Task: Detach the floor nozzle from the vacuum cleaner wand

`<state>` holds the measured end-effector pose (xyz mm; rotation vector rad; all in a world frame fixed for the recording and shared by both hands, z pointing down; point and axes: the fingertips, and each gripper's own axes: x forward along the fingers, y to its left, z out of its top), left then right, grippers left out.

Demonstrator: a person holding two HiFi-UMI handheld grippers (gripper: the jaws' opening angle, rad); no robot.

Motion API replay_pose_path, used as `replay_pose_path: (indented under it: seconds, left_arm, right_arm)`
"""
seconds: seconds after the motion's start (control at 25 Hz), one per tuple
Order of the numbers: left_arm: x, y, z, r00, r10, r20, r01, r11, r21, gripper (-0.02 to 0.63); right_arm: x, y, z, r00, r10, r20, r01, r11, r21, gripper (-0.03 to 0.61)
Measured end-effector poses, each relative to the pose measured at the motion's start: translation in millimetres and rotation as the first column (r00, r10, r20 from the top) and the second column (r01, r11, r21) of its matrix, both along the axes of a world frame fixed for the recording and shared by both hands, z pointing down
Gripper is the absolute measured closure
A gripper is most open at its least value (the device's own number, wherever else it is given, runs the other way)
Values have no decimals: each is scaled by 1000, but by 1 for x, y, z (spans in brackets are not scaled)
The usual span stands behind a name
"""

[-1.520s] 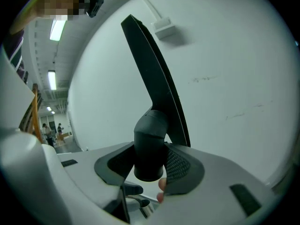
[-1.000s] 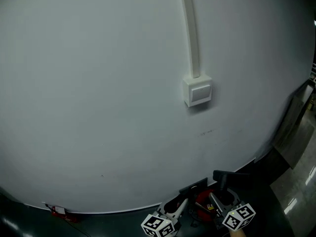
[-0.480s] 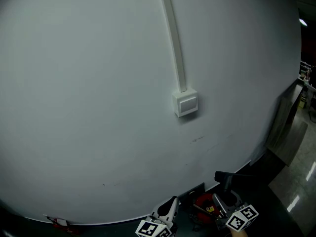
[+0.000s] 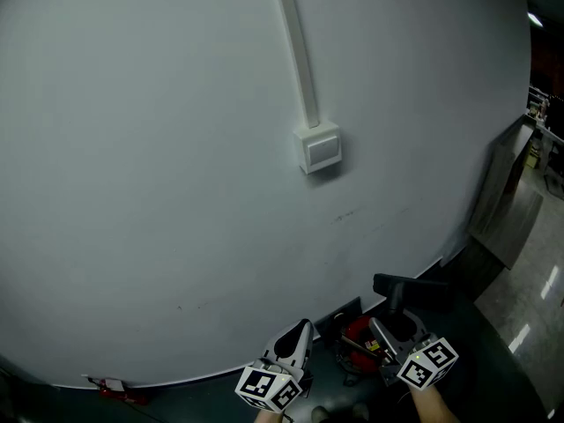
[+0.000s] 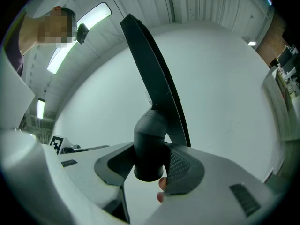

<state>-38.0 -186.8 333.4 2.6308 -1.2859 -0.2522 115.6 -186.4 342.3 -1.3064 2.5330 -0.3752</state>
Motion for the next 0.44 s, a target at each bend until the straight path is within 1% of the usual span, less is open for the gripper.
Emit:
replay_pose_path:
  seconds: [0.44]
  left_arm:
    - [-8,-3,1,1000,-16,-2,16,1000,2,609]
  right_arm:
    - [-4,-2,2,1000,-2,-1,2,1000,4,391]
